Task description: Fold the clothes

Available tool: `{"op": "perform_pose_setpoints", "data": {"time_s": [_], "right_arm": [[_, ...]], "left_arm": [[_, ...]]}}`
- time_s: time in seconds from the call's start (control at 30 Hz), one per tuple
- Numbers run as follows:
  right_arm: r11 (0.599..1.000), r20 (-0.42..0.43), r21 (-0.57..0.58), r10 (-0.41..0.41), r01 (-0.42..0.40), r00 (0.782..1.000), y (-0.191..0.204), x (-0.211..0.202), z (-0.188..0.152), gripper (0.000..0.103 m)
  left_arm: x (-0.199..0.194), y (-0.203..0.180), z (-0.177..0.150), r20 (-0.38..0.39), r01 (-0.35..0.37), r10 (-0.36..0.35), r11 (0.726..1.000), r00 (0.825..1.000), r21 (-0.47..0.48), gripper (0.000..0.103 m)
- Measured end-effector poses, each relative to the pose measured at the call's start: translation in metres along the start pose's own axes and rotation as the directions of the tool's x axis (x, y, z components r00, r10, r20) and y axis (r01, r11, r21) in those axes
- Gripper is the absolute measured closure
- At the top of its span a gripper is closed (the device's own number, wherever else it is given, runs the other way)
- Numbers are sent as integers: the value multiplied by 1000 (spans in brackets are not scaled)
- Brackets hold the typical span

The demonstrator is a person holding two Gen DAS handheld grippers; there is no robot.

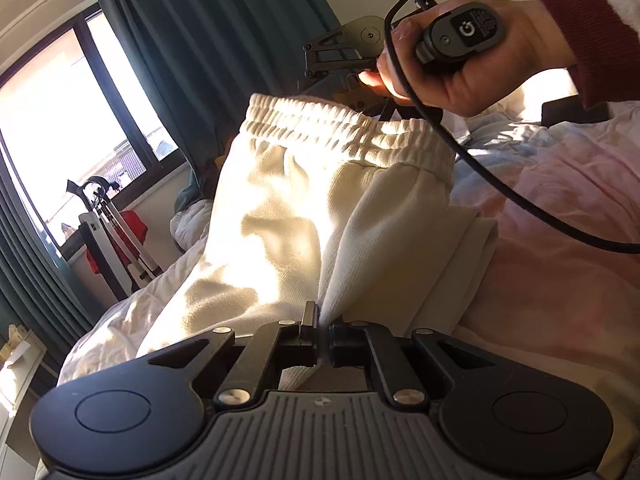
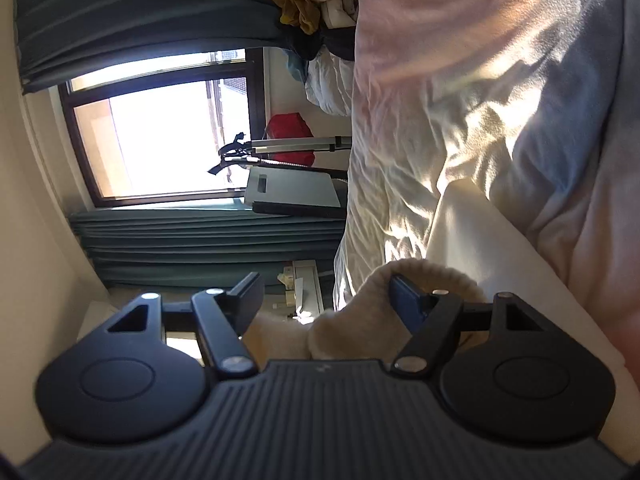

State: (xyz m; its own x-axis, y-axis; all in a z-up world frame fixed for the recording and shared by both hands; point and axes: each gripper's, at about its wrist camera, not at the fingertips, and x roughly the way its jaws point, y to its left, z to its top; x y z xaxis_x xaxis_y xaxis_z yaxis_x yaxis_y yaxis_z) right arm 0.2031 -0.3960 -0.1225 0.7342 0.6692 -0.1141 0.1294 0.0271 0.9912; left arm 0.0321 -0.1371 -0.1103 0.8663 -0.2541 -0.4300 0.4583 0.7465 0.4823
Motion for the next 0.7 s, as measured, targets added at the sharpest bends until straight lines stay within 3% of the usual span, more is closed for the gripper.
{"op": "perform_pose_setpoints", "data": {"time_s": [0.23, 0.33, 0.43, 0.53, 0.7], "right_arm": [[1000, -7, -18, 5, -5, 1000, -15, 29, 26, 30], [999, 68, -47, 6, -3, 998, -16, 19, 34, 32], [999, 55, -38, -22, 24, 998, -15, 8, 42, 32], [986, 29, -134, -94, 97, 995, 3, -7, 37, 32], [874, 10, -440, -223, 205, 975, 44, -30, 2, 31]], "left_arm": [[27, 20, -3, -20, 42, -41, 999, 999, 7, 99], [33, 28, -6, -30, 54, -56, 998, 998, -42, 98], [37, 36, -6, -28, 55, -58, 995, 998, -83, 98], [33, 40, -6, -26, 64, -68, 988, 997, -138, 98], [24, 43, -8, -18, 68, -73, 979, 997, -190, 97]]}}
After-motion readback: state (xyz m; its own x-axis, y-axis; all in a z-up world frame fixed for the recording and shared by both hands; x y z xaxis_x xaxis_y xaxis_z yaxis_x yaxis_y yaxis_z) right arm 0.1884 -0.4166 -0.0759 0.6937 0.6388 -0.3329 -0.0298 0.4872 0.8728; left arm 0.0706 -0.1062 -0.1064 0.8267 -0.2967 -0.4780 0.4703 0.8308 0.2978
